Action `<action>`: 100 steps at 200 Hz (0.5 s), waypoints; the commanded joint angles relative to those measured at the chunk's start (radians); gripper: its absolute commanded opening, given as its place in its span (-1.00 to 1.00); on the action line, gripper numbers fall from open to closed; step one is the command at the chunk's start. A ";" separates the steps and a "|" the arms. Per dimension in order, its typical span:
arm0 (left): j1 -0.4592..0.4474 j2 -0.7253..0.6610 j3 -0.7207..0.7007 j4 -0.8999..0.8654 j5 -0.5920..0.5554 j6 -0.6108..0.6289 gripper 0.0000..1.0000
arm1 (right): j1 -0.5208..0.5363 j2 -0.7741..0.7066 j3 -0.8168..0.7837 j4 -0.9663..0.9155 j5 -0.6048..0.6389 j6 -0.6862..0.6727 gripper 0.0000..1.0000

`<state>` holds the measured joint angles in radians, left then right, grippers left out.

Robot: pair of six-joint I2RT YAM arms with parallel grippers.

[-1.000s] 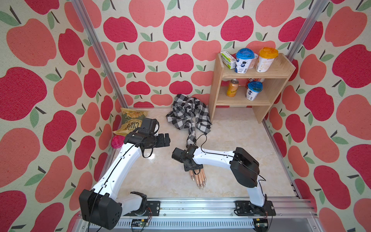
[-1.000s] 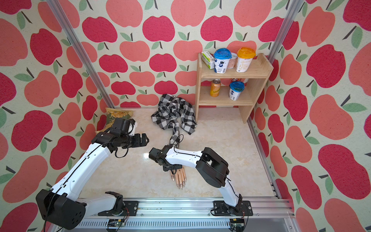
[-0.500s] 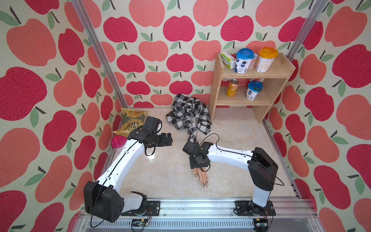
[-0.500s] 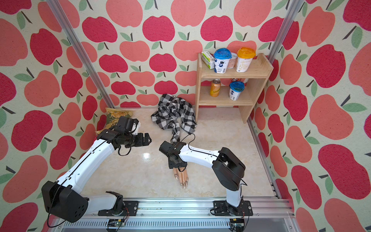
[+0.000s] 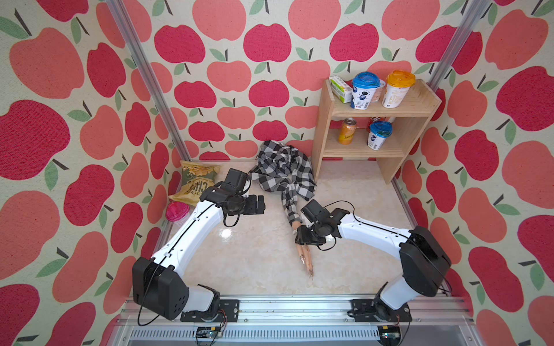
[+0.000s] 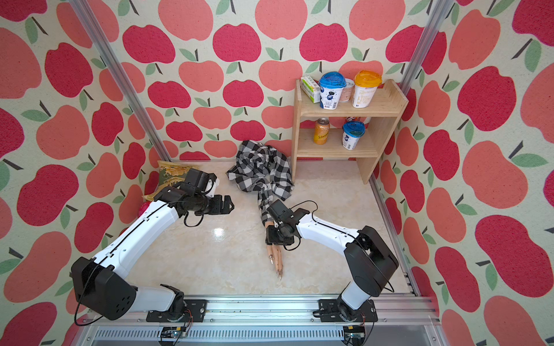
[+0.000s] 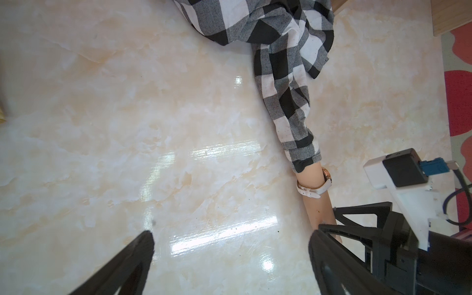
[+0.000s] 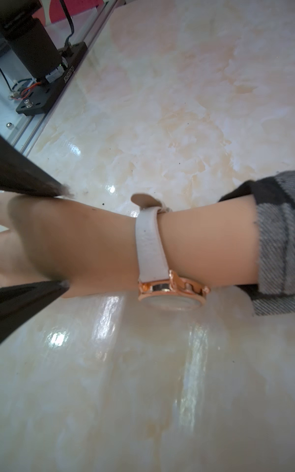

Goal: Take off the watch
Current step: Adjust the hand at the center of the board.

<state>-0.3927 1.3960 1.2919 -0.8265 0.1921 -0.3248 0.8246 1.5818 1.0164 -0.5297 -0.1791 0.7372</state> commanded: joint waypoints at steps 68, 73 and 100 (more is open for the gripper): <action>-0.107 0.311 0.036 0.256 0.459 -0.062 0.98 | -0.177 -0.059 -0.184 0.042 -0.125 -0.115 0.09; -0.114 0.328 0.034 0.285 0.467 -0.070 0.98 | -0.183 -0.062 -0.191 0.047 -0.129 -0.118 0.09; -0.161 0.445 0.084 0.363 0.512 -0.121 0.94 | -0.190 -0.067 -0.199 0.054 -0.133 -0.137 0.06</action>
<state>-0.5156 1.7645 1.3220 -0.5804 0.5934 -0.3885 0.6365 1.5387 0.8288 -0.4625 -0.3012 0.6422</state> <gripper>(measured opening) 0.982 0.545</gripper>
